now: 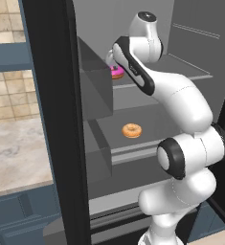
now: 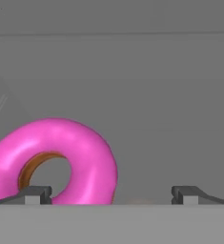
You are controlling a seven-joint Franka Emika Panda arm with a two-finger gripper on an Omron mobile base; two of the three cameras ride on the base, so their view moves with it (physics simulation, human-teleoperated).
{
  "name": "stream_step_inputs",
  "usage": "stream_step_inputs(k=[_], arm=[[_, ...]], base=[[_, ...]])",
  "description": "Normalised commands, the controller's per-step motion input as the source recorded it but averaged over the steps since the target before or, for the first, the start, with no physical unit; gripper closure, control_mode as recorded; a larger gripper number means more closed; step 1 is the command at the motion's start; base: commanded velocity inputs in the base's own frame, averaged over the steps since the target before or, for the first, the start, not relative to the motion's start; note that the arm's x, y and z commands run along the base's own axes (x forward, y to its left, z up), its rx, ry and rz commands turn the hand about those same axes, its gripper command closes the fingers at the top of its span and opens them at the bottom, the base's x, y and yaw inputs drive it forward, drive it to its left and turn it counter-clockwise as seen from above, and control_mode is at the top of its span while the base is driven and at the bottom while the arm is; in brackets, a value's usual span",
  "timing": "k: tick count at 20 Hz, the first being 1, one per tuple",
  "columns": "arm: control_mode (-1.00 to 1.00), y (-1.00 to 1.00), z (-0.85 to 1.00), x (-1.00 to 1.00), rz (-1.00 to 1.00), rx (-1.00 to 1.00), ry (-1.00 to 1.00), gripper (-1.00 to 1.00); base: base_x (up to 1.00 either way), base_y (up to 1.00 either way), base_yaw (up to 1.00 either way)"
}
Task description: Take the donuts from the fridge and place them on the empty tray on the dining counter.
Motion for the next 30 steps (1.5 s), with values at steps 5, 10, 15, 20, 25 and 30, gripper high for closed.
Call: stream_step_inputs(k=[5,10,15,20,25,30], arm=[[-1.0,0.0,-0.15,0.0,0.0,0.0,0.02,-1.0],[-1.0,0.0,-0.22,-0.16,0.0,-0.01,0.05,-1.0],[-1.0,0.18,-0.23,-0.22,0.0,0.0,0.05,-1.0],[-1.0,0.35,-0.21,-0.01,0.0,-0.01,0.05,-1.0],[-1.0,0.22,-0.19,0.02,0.0,-0.01,0.06,-1.0],[-1.0,0.08,-0.19,0.0,0.0,-0.01,0.08,-1.0]], base=[[0.0,0.0,0.0],[0.0,0.0,0.0],[0.0,0.0,0.0],[0.0,0.0,0.0],[0.0,0.0,0.0],[0.0,0.0,0.0]])
